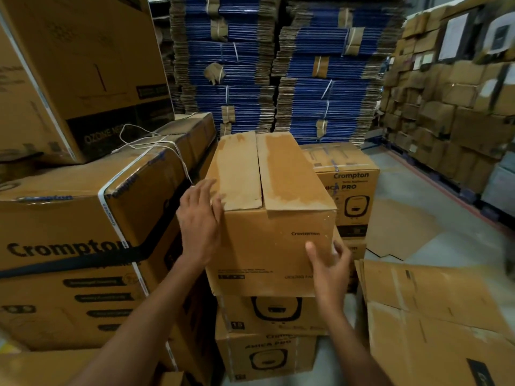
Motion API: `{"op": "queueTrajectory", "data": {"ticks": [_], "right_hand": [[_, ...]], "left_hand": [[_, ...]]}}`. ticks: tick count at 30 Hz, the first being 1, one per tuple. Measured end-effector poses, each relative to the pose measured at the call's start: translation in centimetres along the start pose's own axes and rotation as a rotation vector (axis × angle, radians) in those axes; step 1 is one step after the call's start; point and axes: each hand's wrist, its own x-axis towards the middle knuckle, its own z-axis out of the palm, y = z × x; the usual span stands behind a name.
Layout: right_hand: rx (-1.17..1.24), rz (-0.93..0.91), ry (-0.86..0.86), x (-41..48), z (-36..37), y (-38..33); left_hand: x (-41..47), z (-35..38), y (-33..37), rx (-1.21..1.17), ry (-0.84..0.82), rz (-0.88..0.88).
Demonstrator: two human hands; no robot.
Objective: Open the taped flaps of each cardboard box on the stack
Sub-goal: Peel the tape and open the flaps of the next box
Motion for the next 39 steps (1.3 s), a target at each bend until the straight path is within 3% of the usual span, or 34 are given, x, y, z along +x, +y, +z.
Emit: {"op": "queueTrajectory", "data": {"ticks": [4, 7, 10, 15, 19, 26, 32, 35, 39], "right_hand": [[0.152, 0.432, 0.040, -3.4, 0.4, 7.7], [0.472, 0.781, -0.175, -4.2, 1.8, 9.5], [0.728, 0.828, -0.220, -4.1, 3.9, 9.2], [0.893, 0.807, -0.238, -3.9, 6.5, 8.8], [0.951, 0.768, -0.262, -4.6, 6.8, 8.4], [1.026, 0.659, -0.142, -4.6, 7.4, 6.1], [0.926, 0.399, -0.059, -2.3, 5.8, 0.9], [0.857, 0.237, 0.036, -0.6, 3.7, -3.9], [0.599, -0.185, 0.113, 2.3, 0.1, -12.3]], "left_hand": [[-0.8, 0.3, 0.5, 0.220, -0.035, 0.180], [-0.6, 0.3, 1.4, 0.295, -0.174, 0.385], [-0.5, 0.8, 2.6, 0.371, -0.338, 0.564], [0.3, 1.1, 3.9, 0.401, -0.484, 0.590], [0.7, 0.7, 4.8, 0.401, -0.536, 0.559], [2.4, -1.4, 6.2, 0.217, -0.457, 0.475], [4.9, -3.9, 7.8, 0.027, -0.398, 0.366], [5.6, -5.3, 8.9, -0.229, -0.308, 0.257], [5.2, -4.9, 8.0, -0.796, -0.243, 0.007]]}}
